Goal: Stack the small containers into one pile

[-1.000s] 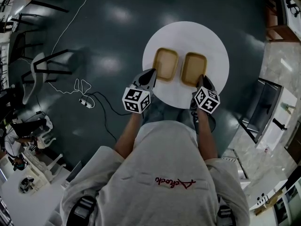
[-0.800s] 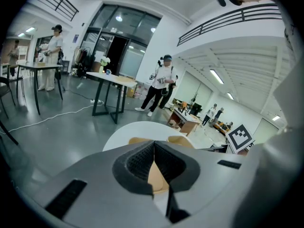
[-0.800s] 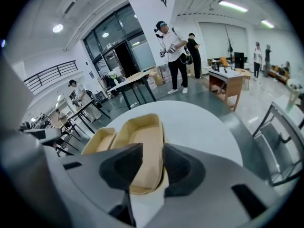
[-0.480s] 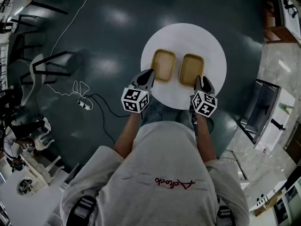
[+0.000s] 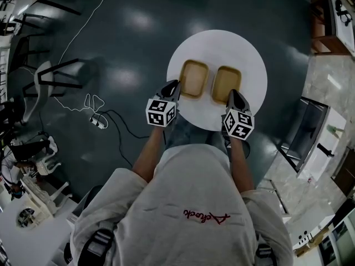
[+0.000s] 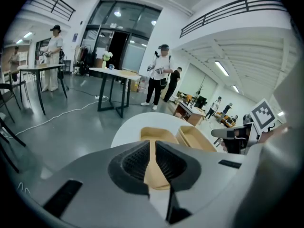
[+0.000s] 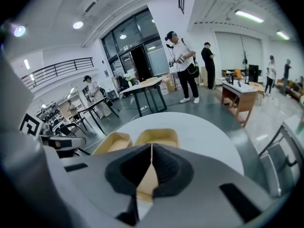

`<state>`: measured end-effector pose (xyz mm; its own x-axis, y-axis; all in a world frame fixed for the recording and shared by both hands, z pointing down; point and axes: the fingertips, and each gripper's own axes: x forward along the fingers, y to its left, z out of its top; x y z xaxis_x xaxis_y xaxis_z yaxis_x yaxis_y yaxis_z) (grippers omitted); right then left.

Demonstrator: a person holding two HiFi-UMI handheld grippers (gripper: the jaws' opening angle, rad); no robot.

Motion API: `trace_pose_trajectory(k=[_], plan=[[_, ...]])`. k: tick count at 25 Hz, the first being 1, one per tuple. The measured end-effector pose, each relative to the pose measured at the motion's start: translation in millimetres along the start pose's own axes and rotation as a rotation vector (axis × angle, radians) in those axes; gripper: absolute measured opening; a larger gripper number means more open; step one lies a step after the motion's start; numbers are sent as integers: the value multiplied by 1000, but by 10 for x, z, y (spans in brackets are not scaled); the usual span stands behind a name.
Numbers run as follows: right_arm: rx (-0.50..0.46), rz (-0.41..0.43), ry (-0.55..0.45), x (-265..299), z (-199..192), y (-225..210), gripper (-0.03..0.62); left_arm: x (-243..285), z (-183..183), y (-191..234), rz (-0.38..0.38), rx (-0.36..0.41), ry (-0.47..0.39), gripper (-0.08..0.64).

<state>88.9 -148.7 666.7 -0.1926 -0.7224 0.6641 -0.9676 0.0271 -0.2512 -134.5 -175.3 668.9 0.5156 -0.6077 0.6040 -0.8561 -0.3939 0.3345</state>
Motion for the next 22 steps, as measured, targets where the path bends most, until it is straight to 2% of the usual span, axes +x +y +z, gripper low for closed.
trace_pose_trajectory(k=[2, 5, 7, 8, 10, 14, 18, 22], plan=[[-11, 3, 1, -2, 7, 14, 26, 59, -71, 32, -6, 19, 21, 23], [-15, -2, 1, -5, 9, 12, 26, 89, -155, 81, 9, 113, 38, 29], [-16, -6, -1, -1, 32, -16, 26, 108, -168, 94, 15, 147, 39, 29], [-17, -8, -1, 0, 43, -28, 26, 117, -166, 94, 10, 146, 36, 52], [-19, -8, -1, 4, 58, -34, 26, 137, -175, 92, -7, 137, 42, 145], [-24, -4, 3, 28, 72, -14, 26, 210, -258, 139, -4, 118, 90, 193], [-30, -3, 12, 38, 48, 16, 26, 290, -369, 244, 25, 91, 141, 183], [-29, -10, 19, 44, 36, -20, 26, 354, -452, 332, 60, 73, 181, 106]])
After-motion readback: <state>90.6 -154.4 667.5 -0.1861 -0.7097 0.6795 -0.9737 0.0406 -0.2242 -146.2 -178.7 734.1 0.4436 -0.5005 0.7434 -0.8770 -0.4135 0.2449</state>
